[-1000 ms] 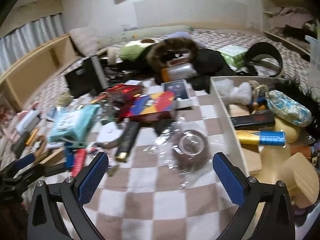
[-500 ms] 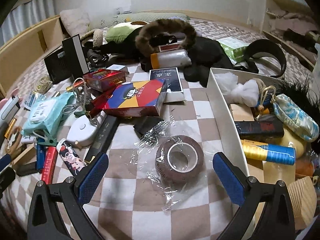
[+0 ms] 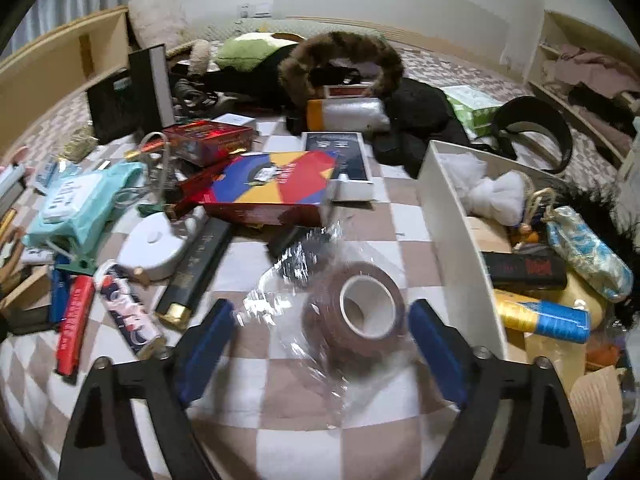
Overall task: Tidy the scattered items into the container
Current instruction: 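Close the right gripper on the bagged brown tape roll while the left gripper lowers toward the green clip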
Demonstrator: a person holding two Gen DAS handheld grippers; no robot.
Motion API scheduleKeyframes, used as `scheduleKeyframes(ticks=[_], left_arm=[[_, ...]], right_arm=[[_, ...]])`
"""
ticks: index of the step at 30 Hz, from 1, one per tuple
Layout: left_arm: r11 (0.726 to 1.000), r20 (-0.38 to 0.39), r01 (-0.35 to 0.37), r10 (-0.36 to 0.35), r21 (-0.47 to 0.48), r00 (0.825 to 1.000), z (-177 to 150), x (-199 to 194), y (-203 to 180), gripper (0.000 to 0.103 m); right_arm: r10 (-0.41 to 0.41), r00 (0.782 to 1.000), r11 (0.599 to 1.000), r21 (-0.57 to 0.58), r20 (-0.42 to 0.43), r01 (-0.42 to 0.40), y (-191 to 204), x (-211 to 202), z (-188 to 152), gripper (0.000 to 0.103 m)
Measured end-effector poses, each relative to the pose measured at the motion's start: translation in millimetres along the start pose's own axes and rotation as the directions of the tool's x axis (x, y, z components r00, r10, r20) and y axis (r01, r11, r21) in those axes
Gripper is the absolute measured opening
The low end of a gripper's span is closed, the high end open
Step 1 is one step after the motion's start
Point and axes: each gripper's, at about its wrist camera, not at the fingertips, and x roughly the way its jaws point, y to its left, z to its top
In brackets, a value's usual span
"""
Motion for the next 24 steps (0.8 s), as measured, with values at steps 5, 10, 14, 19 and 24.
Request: scheduleKeyframes(ticks=[5,10,14,19,24], left_arm=[[0.997,-0.02,0.058,-0.057,0.059,0.998,10.2,9.6,-16.3,0.101],[0.991,-0.058,0.1,-0.095,0.088,0.994,21.5,25.7,-23.7,0.1],[0.989,-0.107,0.113,-0.103,0.094,0.989,27.1,44.9,-26.1,0.083],[0.989,-0.141,0.091,-0.074,0.115,0.987,29.7,63.8,-29.6,0.074],[0.993,-0.161,0.067,-0.051,0.094,0.986,31.4,71.6,-22.1,0.063]], right_arm=[[-0.014,1.0,0.999,0.041,0.009,0.013,-11.0,-3.6,1.2,0.063],[0.067,0.997,0.989,0.127,0.029,-0.07,-24.8,-10.0,3.6,0.06],[0.127,0.991,0.979,0.156,0.045,-0.133,-26.5,-15.6,3.8,0.059],[0.213,0.977,0.961,0.176,0.026,-0.214,-20.6,-13.1,1.3,0.056],[0.248,0.968,0.952,0.175,0.027,-0.249,-17.4,-15.7,0.3,0.056]])
